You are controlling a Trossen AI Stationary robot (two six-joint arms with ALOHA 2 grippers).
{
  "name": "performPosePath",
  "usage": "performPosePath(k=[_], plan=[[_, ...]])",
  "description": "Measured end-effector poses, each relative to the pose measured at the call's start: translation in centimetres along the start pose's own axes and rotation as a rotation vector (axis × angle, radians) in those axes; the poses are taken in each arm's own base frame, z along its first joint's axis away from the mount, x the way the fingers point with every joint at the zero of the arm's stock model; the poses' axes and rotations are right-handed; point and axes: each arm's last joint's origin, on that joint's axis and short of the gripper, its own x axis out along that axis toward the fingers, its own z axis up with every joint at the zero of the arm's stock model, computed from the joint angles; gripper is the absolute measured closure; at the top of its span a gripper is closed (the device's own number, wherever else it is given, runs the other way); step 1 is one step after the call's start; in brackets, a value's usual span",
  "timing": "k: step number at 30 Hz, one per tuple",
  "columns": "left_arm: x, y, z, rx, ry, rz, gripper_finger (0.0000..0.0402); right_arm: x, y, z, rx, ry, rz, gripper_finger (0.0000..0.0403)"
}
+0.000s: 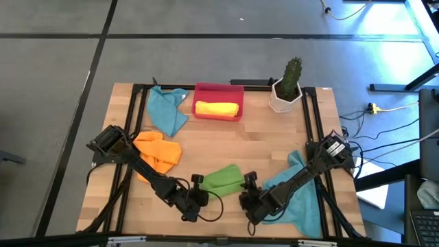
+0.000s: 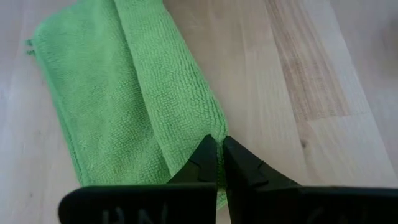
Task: Roll microfiber towels into tight, uniform cylinder then place into a basket
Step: Roll the green towel
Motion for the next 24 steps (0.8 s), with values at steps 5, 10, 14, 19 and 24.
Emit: performPosePath(k=[5,10,14,19,24], plan=[[0.0,0.0,0.0,-0.001,0.003,-0.010,0.0401,0.5,-0.7,0.2,-0.003,0.007,0.003,0.0233],[0.0,-0.1,0.0,0.008,0.008,-0.032,0.0401,0.8,-1.2,0.3,-0.024,0.006,-0.045,0.0233],[0.0,-0.2,0.0,0.013,0.009,-0.047,0.0401,1.0,-1.5,0.2,-0.042,0.006,-0.102,0.0233],[0.0,-0.3,0.2,0.024,-0.002,-0.064,0.0401,1.4,-2.1,0.3,-0.051,0.016,-0.109,0.0249],[0.0,-0.3,0.2,0.025,-0.009,-0.067,0.0401,2.0,-2.1,0.5,-0.082,0.012,-0.094,0.0275]])
